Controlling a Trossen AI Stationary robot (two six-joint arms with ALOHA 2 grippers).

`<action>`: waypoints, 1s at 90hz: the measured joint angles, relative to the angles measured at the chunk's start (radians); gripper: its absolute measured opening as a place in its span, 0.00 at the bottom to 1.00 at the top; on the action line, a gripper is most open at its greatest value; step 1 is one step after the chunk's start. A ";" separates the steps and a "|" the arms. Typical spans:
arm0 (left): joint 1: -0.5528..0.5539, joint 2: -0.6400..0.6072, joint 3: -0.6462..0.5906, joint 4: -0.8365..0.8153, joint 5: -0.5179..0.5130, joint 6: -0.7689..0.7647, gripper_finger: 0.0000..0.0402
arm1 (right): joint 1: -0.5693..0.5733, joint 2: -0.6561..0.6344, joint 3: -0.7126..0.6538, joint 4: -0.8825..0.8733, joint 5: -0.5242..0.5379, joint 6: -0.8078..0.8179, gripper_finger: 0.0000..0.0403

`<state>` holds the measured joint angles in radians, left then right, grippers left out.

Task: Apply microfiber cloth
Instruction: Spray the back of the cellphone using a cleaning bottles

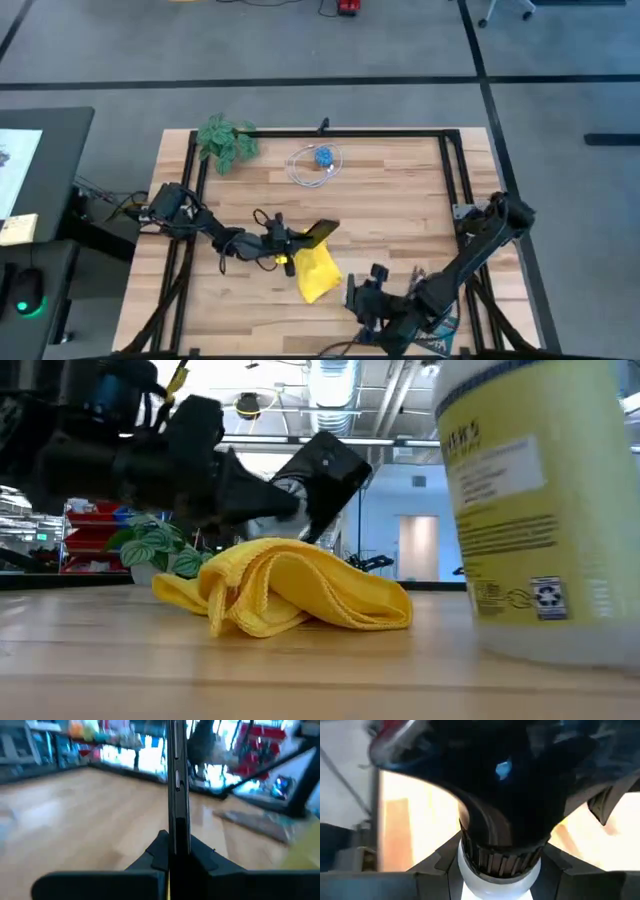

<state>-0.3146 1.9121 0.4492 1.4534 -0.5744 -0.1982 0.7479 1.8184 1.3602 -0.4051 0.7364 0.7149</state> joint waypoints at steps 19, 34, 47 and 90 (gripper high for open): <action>0.058 -0.014 0.007 0.115 0.149 0.056 0.03 | -0.045 -0.003 -0.159 0.414 -0.019 -0.212 0.36; 0.061 -0.031 0.015 0.114 0.160 0.077 0.03 | -0.081 -0.001 -0.166 0.414 -0.017 -0.250 0.46; 0.038 -0.077 0.015 0.120 0.160 0.125 0.03 | -0.100 0.006 -0.172 0.377 -0.026 -0.263 0.68; 0.012 -0.109 0.011 0.109 0.162 0.144 0.03 | -0.137 0.001 -0.168 0.380 -0.034 -0.278 0.97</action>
<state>-0.3023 1.8030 0.4603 1.5625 -0.4126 -0.0540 0.6113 1.8198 1.1919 -0.0250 0.7029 0.4366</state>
